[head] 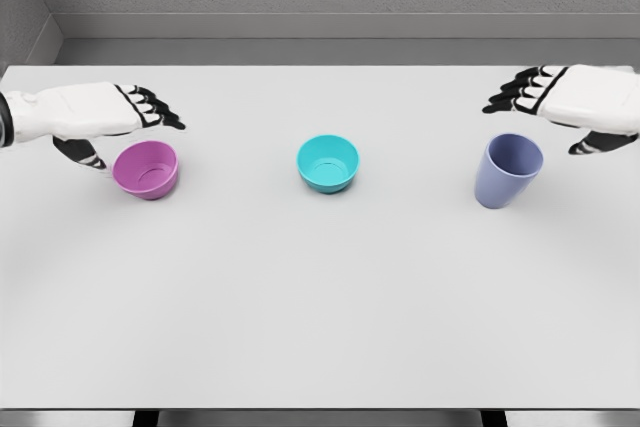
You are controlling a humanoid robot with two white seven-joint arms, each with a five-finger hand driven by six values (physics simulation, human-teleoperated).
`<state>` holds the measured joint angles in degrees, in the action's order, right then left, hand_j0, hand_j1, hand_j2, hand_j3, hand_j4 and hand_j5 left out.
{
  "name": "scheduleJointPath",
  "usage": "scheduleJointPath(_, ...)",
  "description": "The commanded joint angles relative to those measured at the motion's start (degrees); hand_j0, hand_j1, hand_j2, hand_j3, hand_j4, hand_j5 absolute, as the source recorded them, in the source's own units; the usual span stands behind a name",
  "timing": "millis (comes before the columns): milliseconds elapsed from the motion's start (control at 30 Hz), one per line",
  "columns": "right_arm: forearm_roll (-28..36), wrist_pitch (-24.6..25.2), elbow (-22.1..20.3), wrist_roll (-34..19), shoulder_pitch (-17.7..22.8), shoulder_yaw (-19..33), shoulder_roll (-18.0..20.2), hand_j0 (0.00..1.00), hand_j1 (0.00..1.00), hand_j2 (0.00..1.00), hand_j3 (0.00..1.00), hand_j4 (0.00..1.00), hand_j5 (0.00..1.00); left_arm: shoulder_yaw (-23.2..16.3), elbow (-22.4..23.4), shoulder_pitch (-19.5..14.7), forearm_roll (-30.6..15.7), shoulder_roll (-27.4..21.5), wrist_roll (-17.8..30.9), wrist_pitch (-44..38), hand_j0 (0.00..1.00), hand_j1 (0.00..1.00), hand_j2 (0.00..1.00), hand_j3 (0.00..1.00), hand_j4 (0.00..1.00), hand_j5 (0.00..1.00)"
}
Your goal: Stacking bowl and cup with both arms
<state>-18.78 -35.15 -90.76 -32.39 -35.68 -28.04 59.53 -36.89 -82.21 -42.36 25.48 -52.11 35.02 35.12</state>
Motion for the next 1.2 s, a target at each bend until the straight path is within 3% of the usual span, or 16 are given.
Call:
scheduleJointPath(0,0.2,0.1,-0.3,-0.7,0.0,-0.3,-0.1,1.0,1.0,1.0,1.0,1.0,1.0,-1.6,-1.1,-0.1,-0.2,-2.4,0.0,-0.1,1.0,1.0,1.0,1.0,1.0,1.0)
scheduleJointPath(267,0.2,0.1,0.2,-2.5,-0.4,-0.4,-2.5,1.0,1.0,1.0,1.0,1.0,1.0,-3.5,-1.0,-1.0,2.2,-0.5,0.0,-0.1,1.0,1.0,1.0,1.0,1.0,1.0)
scheduleJointPath(400,0.2,0.1,0.2,-2.6,-0.6,-0.8,-3.0,1.0,1.0,1.0,1.0,1.0,1.0,-7.2,-0.6,-1.1,2.3,2.1,0.0,-0.1,1.0,1.0,1.0,1.0,1.0,1.0)
scheduleJointPath(667,0.3,0.1,0.3,-2.6,-0.8,-1.5,-3.1,1.0,1.0,1.0,1.0,1.0,1.0,-7.6,-0.5,-1.1,2.5,0.9,0.0,-0.1,1.0,1.0,1.0,1.0,1.0,1.0)
scheduleJointPath(1167,0.5,0.1,0.4,-2.6,-0.9,-1.6,-3.0,1.0,1.0,1.0,1.0,1.0,1.0,-7.5,7.1,-1.8,3.2,3.2,0.0,-0.1,1.0,1.0,1.0,1.0,1.0,1.0)
